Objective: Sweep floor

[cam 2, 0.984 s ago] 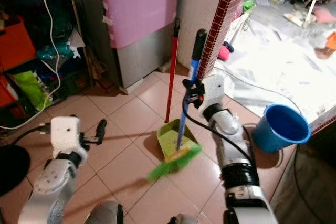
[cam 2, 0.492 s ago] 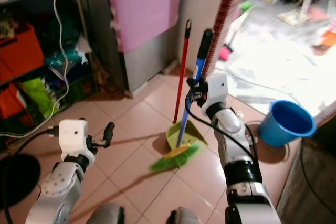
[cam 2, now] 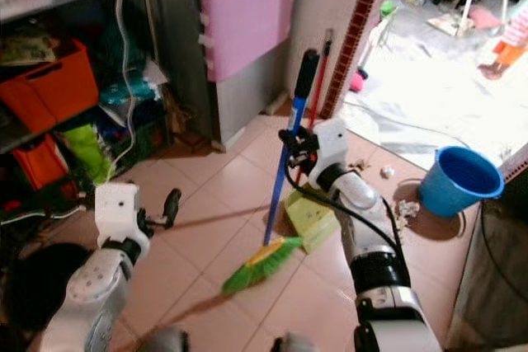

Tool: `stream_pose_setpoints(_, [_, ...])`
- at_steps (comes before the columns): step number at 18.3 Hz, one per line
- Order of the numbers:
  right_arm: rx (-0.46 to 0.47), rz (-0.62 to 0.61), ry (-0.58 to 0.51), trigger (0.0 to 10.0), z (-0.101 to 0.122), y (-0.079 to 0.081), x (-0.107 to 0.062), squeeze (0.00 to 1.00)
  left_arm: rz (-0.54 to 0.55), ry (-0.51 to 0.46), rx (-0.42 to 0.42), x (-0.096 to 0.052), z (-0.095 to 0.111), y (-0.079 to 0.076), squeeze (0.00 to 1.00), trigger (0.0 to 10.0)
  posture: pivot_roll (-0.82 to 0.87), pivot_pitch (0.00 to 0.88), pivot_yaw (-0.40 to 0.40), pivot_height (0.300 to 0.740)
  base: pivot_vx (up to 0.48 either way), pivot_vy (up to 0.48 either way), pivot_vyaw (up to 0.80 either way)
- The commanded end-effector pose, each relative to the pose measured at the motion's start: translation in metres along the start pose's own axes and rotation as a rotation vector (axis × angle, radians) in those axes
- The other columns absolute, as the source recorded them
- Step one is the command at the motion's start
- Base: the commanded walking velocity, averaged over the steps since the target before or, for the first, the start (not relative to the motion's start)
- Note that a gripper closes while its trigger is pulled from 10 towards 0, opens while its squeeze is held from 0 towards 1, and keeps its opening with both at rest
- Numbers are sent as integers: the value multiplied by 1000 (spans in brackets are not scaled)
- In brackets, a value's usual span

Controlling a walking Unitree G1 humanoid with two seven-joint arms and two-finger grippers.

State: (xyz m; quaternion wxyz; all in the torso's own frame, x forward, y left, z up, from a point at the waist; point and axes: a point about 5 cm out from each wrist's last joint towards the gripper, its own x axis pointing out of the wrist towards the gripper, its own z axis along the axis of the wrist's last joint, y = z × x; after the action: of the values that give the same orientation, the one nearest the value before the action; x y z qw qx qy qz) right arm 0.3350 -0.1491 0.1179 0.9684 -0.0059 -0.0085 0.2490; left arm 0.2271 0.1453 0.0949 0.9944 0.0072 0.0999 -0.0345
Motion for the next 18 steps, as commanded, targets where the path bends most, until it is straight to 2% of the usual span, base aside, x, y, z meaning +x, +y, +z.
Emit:
stream_pose_setpoints(1, [-57, 50, -76, 0, 21, 4, 9, 0, -2, -5, 3, 1, 1, 2, 0, 10000, 86, 77, -76, 740, 0, 0, 0])
stream_pose_setpoints(5, [-77, 172, -84, 0, 24, 14, 9, 0, -66, 1, -19, 7, 3, 1, 0, 10000, 85, 75, -76, 740, 0, 0, 0])
stream_pose_setpoints(8, [-120, 306, -91, 0, 28, 19, 8, 0, -239, 21, -20, 13, 4, -10, 0, 10000, 83, 68, -72, 740, 0, 0, 0])
stream_pose_setpoints(12, [-150, 564, -58, 0, 38, 22, 7, 0, -613, 82, 27, 11, 3, -41, 0, 10000, 75, 64, -66, 740, 0, 0, 0])
stream_pose_setpoints(14, [-140, 726, -1, 0, 41, 20, 1, 0, -678, 36, 82, 19, 11, -49, 0, 10000, 76, 64, -67, 740, 0, 0, 0])
stream_pose_setpoints(16, [-158, 802, 60, 0, 42, 12, -4, 0, -704, 16, 98, 24, 17, -51, 0, 10000, 71, 65, -64, 740, 0, 0, 0])
stream_pose_setpoints(18, [-121, 887, 63, 0, 52, 13, -7, 0, -745, 12, 112, 29, 19, -57, 0, 10000, 65, 66, -62, 740, 0, 0, 0])
